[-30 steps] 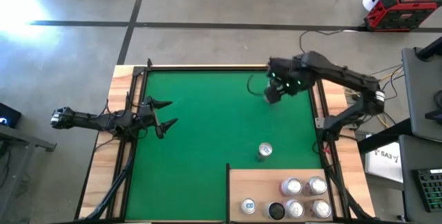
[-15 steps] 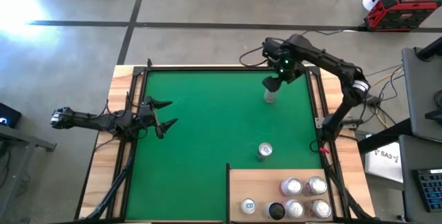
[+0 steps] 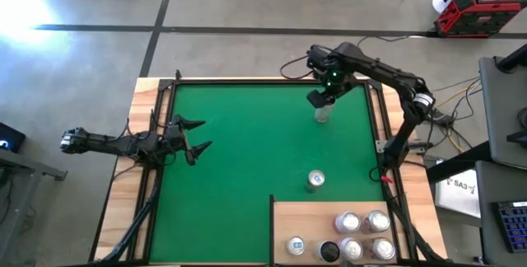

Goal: Place canned beverage on shelf
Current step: Put the white-yellow soda can aligned with the white-yellow soda can on the shelf

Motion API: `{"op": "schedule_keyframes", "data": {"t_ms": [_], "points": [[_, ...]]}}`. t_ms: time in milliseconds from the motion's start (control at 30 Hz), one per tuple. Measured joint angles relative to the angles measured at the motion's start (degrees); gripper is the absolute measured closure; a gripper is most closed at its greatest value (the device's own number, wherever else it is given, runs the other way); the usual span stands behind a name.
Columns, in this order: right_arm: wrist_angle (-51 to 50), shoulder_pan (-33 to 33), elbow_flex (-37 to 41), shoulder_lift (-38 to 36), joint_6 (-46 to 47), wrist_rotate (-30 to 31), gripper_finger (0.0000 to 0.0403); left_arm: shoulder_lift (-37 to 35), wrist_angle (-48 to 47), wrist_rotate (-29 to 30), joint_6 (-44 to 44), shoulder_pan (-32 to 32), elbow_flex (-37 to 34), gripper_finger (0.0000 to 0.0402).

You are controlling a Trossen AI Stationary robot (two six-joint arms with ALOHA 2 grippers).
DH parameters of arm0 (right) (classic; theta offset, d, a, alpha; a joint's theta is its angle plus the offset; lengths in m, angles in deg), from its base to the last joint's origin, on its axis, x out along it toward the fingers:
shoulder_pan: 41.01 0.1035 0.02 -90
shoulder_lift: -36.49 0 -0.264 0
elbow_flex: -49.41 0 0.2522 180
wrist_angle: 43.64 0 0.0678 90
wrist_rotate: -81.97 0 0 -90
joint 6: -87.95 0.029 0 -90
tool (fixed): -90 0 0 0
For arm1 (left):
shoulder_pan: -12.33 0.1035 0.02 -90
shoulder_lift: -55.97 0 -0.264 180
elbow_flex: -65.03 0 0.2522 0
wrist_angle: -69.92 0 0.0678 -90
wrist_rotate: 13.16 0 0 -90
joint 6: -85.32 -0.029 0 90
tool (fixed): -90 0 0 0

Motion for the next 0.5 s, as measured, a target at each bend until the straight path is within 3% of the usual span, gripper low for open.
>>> {"op": "schedule_keyframes", "data": {"t_ms": [500], "points": [[0.35, -0.11, 0.0, 1.74, 0.9, 1.07, 0.0051, 0.0, 0.0, 0.0, 0.02, 0.0, 0.01, 0.0024]]}}
